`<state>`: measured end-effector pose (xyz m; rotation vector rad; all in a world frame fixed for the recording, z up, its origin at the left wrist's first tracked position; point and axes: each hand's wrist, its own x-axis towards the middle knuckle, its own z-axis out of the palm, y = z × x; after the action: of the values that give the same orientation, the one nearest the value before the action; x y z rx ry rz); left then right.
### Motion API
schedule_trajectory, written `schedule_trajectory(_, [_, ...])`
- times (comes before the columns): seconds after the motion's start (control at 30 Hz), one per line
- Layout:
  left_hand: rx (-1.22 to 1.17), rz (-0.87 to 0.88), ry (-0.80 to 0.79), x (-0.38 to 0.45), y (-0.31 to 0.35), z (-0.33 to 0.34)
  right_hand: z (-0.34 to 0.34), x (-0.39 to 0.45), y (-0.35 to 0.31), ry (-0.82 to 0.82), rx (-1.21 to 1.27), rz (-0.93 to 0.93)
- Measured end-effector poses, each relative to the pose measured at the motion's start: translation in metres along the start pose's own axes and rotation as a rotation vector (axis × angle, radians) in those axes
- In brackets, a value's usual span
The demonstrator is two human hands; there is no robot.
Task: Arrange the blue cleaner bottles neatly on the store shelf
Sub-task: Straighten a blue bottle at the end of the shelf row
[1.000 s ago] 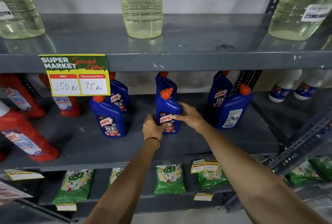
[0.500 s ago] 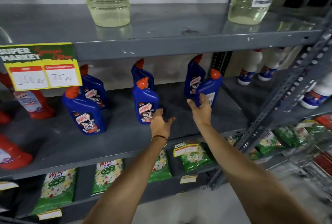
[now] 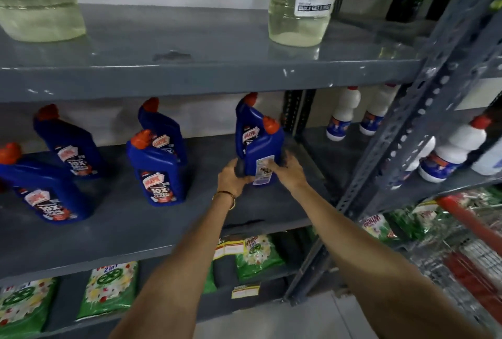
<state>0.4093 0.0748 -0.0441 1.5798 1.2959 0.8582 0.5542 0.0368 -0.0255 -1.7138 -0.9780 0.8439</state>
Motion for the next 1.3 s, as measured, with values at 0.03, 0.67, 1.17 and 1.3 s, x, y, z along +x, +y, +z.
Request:
schedule_trajectory(0.03, [0.008,0.006,-0.003,0.003,0.001,0.003,-0.003,0.003,0.003,-0.047,-0.002,-0.017])
schedule_trajectory(0.67, [-0.103,0.116,0.262,-0.013,0.019,0.01,-0.009,0.019,-0.011,-0.288,0.222,-0.119])
schedule_trajectory(1.17, [-0.313,-0.143,-0.411,-0.004,0.018,-0.02,-0.02,0.014,-0.015,-0.401,0.269,-0.228])
schedule_trajectory(1.3, [-0.445,-0.171,-0.583,-0.002,0.019,-0.019,-0.026,0.015,-0.02,-0.531,0.299,-0.212])
